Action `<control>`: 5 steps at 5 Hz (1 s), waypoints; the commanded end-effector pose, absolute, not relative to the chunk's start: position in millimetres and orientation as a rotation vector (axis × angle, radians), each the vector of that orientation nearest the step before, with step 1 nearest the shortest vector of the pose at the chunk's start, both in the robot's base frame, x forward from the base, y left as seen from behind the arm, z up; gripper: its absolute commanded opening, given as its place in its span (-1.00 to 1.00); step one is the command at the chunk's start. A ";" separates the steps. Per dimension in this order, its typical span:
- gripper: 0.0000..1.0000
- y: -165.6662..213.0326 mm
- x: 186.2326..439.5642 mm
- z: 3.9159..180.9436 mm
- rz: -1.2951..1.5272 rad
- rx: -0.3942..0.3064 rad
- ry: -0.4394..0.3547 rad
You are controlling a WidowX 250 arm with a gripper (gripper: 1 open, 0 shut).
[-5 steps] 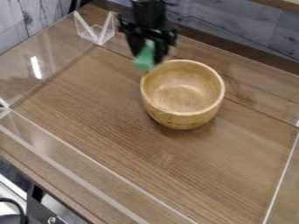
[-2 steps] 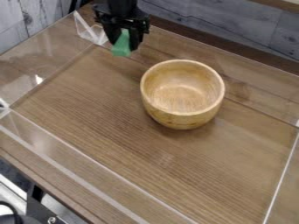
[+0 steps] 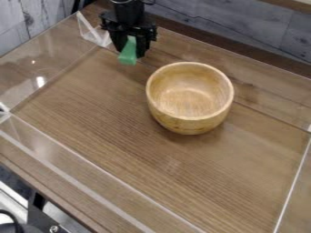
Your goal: Move green stick from inside the wooden bowl to the table next to it
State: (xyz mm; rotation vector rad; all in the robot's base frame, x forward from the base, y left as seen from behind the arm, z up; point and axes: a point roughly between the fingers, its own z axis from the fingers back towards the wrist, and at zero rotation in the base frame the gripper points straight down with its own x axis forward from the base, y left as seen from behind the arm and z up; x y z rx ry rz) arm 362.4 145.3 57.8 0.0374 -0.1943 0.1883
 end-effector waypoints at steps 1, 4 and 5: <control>-1.00 148.2 372.0 79.2 0.196 0.055 -0.261; 1.00 150.8 367.3 70.3 0.202 0.058 -0.231; 1.00 154.4 364.2 62.9 0.197 0.068 -0.210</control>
